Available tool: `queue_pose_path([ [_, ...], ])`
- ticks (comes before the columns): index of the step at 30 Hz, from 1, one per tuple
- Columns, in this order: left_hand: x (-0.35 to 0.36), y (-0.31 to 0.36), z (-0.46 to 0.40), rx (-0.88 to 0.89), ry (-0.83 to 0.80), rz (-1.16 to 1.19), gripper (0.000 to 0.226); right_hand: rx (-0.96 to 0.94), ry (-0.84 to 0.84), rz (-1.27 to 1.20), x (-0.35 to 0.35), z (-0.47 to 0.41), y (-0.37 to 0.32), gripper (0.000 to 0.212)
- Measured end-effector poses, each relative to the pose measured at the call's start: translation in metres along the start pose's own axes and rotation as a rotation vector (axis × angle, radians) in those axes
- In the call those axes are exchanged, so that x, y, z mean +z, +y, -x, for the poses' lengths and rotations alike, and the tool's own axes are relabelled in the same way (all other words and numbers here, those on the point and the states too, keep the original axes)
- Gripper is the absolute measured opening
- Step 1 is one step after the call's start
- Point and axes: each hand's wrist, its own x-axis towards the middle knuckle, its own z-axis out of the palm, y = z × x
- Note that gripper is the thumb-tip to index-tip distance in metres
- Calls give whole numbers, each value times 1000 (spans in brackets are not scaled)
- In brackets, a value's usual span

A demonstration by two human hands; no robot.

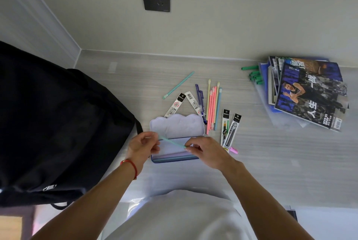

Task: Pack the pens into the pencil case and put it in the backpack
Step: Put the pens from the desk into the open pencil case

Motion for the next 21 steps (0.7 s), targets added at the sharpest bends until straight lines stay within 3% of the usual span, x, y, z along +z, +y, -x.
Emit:
queue_pose_path([
  [4,7,-2,7,-85,-56,224,16,-22,4,-47,8,-2,-6,12],
  [7,21,6,13,-127,-144,445,18,34,74,-244,19,-4,-17,12],
  [10,37,14,18,9,-293,59,14,33,67,-327,26,-6,-24,9],
  [13,48,27,17,199,-248,-241,15,58,74,-304,23,-6,-20,14],
  [17,47,40,9,573,-246,-631,11,220,287,-294,2,-1,4,20],
  [21,48,30,6,689,-349,-888,12,415,397,-214,-12,1,30,17],
])
